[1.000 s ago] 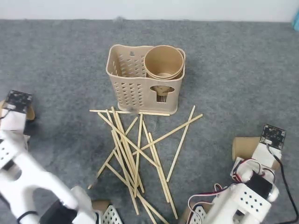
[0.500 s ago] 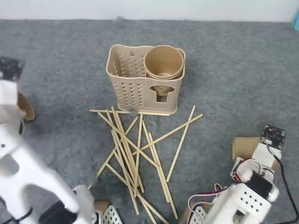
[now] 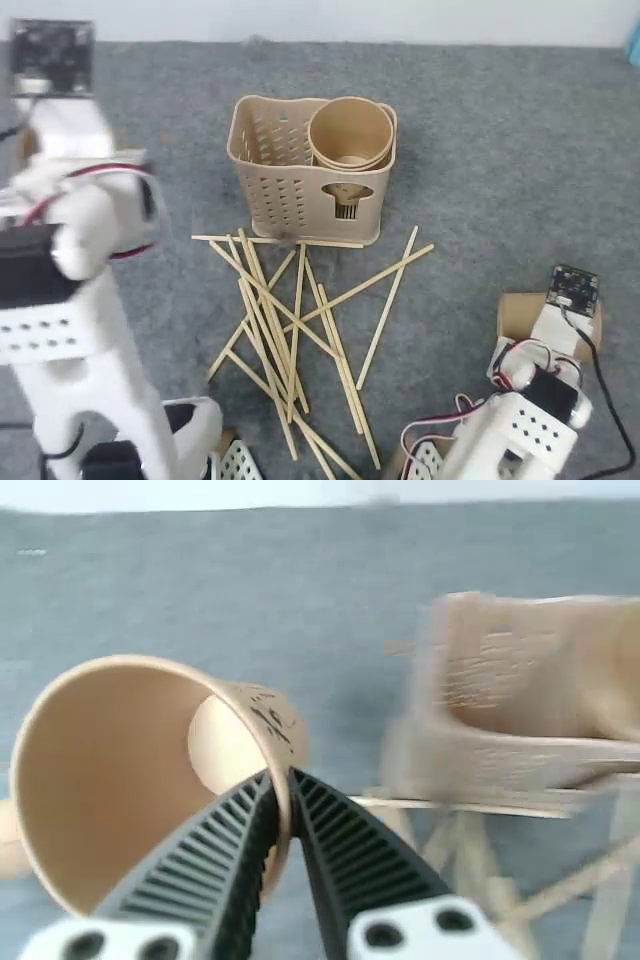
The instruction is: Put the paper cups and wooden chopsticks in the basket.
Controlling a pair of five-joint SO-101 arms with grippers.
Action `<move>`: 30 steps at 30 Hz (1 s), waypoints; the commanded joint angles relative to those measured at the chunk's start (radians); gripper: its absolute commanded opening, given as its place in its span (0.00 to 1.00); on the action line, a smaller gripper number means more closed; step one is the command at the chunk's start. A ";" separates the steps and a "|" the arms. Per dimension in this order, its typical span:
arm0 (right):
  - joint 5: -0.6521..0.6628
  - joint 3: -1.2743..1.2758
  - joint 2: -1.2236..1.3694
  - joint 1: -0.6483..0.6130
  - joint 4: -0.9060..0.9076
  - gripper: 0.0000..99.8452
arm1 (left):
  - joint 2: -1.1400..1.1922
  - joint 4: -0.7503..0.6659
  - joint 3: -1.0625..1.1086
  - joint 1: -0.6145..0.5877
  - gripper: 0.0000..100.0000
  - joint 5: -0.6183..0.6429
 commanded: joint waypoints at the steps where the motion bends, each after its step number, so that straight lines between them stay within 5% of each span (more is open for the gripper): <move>1: -0.006 -0.002 -0.008 -0.013 -0.030 0.01 | 0.018 -0.044 -0.094 0.272 0.01 0.163; 9: -0.006 0.002 -0.008 -0.015 -0.033 0.01 | 0.158 -0.270 -0.246 0.522 0.01 0.222; 18: -0.006 0.002 -0.008 -0.031 -0.035 0.01 | 0.338 -0.288 -0.371 0.701 0.01 0.140; 30: -0.006 0.002 -0.008 -0.042 -0.035 0.01 | 0.491 -0.334 -0.374 0.649 0.01 0.031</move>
